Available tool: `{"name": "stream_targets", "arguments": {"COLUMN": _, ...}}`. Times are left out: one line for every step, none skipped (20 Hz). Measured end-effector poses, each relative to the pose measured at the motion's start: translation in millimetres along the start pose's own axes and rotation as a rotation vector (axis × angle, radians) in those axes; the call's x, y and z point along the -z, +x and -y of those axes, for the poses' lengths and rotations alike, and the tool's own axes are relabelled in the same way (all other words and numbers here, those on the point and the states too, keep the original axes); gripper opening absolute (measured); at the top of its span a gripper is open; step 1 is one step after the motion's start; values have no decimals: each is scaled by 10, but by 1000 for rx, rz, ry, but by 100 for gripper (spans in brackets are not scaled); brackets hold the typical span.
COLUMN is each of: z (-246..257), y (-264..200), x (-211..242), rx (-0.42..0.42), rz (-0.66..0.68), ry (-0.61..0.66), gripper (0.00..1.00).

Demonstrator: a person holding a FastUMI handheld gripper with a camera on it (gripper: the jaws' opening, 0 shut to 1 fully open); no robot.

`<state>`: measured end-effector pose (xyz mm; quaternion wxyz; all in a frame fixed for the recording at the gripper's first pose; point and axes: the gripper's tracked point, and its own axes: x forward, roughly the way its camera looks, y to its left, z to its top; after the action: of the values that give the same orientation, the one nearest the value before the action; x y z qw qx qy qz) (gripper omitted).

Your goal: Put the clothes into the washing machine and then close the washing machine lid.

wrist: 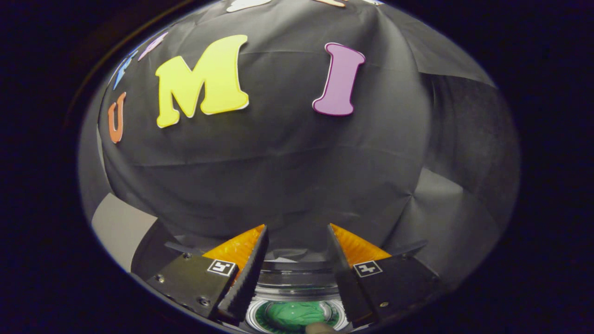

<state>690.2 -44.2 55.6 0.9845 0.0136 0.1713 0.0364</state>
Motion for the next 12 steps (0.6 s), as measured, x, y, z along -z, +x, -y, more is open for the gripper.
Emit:
{"name": "stream_targets", "arguments": {"z": -16, "y": 55, "x": 59, "rx": 3, "rz": -12, "ry": 0, "gripper": 78}}
{"name": "stream_targets", "arguments": {"z": -27, "y": 93, "x": 154, "rx": 6, "rz": -36, "ry": -1, "gripper": 78}}
{"name": "stream_targets", "arguments": {"z": -33, "y": 103, "x": 77, "rx": 10, "rz": 23, "ry": 2, "gripper": 78}}
{"name": "stream_targets", "arguments": {"z": 23, "y": 97, "x": 121, "rx": 40, "rz": 15, "ry": -13, "gripper": 79}}
{"name": "stream_targets", "arguments": {"z": 35, "y": 66, "x": 93, "rx": 37, "rz": 44, "ry": -4, "gripper": 86}}
{"name": "stream_targets", "arguments": {"z": 28, "y": 78, "x": 114, "rx": 31, "rz": 60, "ry": 7, "gripper": 92}}
{"name": "stream_targets", "arguments": {"z": 15, "y": 69, "x": 118, "rx": 29, "rz": 69, "ry": 6, "gripper": 92}}
{"name": "stream_targets", "arguments": {"z": 11, "y": 47, "x": 120, "rx": 31, "rz": 78, "ry": 1, "gripper": 92}}
{"name": "stream_targets", "arguments": {"z": 22, "y": 31, "x": 133, "rx": 34, "rz": 87, "ry": -3, "gripper": 92}}
{"name": "stream_targets", "arguments": {"z": 26, "y": 19, "x": 130, "rx": 36, "rz": 97, "ry": -3, "gripper": 92}}
{"name": "stream_targets", "arguments": {"z": 23, "y": 9, "x": 134, "rx": 38, "rz": 110, "ry": 3, "gripper": 92}}
{"name": "stream_targets", "arguments": {"z": 26, "y": -8, "x": 137, "rx": 40, "rz": 125, "ry": 6, "gripper": 92}}
